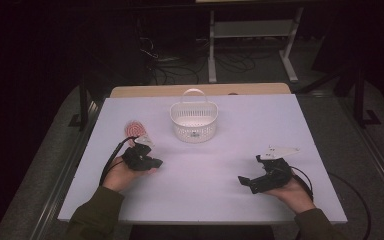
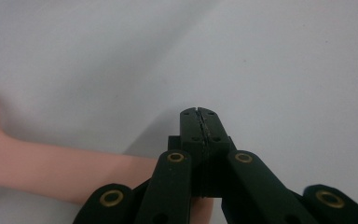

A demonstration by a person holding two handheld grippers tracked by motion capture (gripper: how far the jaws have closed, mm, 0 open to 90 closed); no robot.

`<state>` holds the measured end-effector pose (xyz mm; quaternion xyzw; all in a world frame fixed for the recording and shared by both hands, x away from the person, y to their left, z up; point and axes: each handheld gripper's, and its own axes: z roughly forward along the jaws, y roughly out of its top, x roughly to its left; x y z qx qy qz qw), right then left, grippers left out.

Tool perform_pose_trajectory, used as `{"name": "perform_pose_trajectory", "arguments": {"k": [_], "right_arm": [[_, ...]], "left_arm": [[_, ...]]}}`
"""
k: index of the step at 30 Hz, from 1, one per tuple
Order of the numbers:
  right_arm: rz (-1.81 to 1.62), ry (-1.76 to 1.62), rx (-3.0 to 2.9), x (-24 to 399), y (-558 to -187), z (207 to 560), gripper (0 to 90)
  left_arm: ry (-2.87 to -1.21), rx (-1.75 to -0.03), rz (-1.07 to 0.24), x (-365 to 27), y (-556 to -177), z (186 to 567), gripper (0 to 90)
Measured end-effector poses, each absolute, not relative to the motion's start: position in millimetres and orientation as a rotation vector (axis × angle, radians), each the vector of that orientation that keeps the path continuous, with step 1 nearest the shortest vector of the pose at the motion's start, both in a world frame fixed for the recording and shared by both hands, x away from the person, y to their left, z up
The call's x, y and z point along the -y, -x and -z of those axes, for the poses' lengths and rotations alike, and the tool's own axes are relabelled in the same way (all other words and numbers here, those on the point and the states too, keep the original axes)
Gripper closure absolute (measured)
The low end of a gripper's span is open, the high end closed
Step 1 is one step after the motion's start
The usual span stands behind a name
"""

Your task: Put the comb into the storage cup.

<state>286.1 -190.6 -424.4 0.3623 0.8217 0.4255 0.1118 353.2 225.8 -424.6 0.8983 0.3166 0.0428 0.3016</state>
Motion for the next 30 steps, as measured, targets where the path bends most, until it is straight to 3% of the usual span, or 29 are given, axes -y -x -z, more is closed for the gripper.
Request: {"name": "perform_pose_trajectory", "arguments": {"k": [30], "right_arm": [[-1.246, -1.067, -2.412, 190.3, -286.5, 424.8, 0.0]], "left_arm": [[-2.383, -0.918, -0.111, -267.4, -332.5, 425.1, 90.0]]}}
